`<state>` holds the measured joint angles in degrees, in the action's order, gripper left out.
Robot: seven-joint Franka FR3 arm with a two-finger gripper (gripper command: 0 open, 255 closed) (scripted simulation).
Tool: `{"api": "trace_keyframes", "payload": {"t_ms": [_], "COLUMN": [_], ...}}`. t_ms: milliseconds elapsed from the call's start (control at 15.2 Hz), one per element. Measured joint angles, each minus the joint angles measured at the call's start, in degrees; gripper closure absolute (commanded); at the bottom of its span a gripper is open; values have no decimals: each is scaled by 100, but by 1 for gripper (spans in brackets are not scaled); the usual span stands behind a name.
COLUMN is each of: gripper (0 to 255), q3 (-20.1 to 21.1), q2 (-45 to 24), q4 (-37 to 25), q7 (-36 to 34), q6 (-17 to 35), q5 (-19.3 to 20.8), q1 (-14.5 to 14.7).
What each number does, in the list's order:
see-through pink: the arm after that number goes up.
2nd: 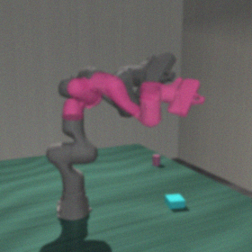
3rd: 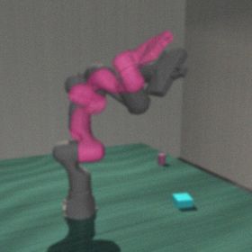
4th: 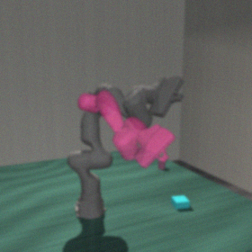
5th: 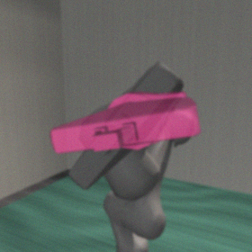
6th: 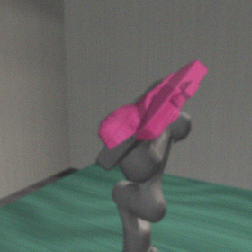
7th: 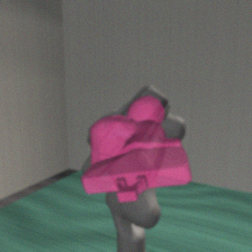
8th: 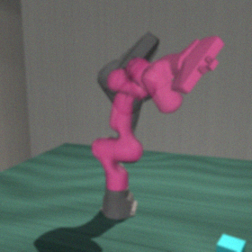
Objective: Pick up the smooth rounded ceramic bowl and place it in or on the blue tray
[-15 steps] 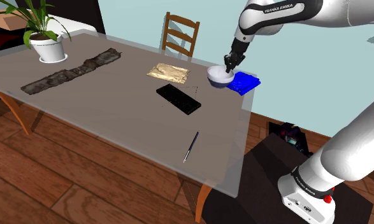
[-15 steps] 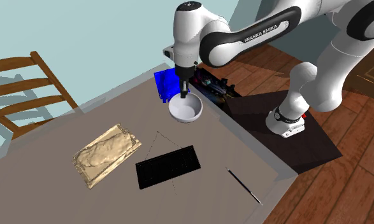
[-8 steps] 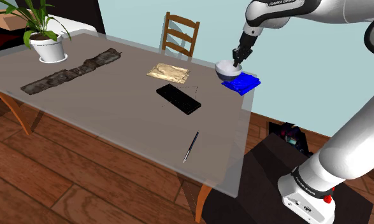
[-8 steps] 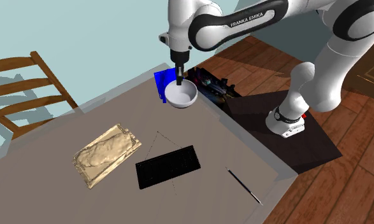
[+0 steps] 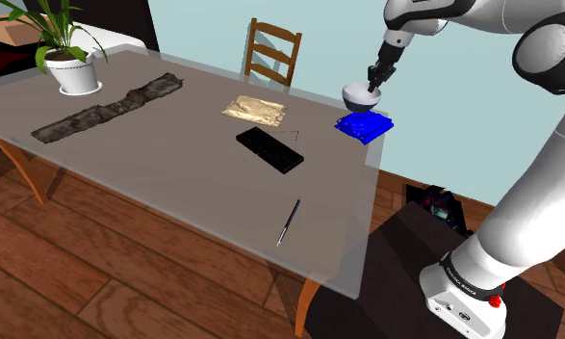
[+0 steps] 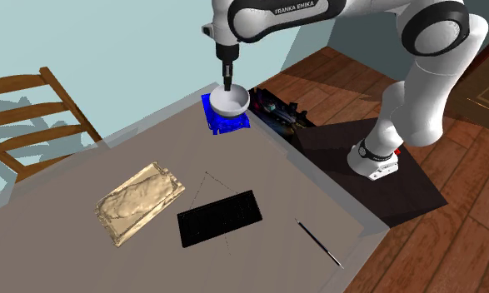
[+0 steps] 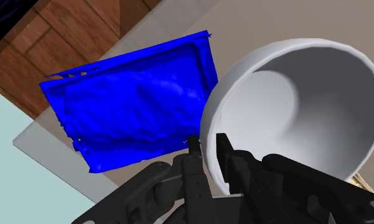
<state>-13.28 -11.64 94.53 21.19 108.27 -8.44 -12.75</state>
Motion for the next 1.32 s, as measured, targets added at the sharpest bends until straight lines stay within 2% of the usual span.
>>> {"api": "trace_keyframes", "payload": {"t_ms": [462,660,726,1320], "gripper": [255,255,255,255], "q3": [-232,-259,-261,-253], "q2": [-1125,-1732,-1826,-1848], "q4": [-1776,-2773,-2886,-2246], "q7": [810,1031,1072,1196], "q6": [-779,-1214,-1240,-596], "q5": [-341,-498,-522,-549], "q1": [-722,-1060,-1113,-1078]}}
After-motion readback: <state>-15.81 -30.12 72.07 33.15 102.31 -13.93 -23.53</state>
